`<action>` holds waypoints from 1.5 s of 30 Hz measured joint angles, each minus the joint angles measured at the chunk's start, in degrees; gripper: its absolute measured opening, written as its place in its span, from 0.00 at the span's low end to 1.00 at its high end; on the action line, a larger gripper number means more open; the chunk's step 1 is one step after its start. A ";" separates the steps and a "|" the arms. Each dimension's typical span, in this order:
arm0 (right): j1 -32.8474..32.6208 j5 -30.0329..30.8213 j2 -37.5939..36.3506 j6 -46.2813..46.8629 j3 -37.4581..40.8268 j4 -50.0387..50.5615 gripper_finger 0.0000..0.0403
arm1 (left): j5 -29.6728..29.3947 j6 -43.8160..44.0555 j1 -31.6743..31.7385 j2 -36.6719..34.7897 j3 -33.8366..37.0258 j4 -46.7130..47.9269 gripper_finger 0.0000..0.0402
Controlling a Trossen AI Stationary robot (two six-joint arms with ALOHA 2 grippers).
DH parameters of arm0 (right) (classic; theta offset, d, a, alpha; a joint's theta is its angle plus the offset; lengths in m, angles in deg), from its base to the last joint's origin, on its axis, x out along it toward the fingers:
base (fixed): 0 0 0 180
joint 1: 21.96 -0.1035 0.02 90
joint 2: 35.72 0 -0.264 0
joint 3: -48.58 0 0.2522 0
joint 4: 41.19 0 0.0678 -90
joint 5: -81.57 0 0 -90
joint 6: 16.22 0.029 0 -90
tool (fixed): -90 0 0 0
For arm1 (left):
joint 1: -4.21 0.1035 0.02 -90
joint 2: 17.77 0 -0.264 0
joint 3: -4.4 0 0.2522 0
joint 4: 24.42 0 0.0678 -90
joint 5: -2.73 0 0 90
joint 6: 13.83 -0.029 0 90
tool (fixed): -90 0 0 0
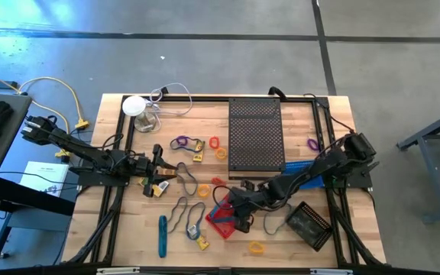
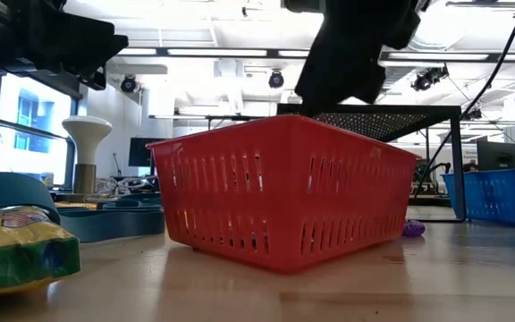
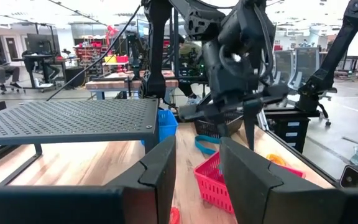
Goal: Pick & Place Office Desk Supplies
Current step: Put the blue rubberband into the red basket, then put the yellow spring keychain into the blue basket
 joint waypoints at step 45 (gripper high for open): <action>-28.33 42.99 -7.42 16.65 0.00 12.65 0.29 | -7.28 27.85 0.98 25.77 -33.31 86.01 0.26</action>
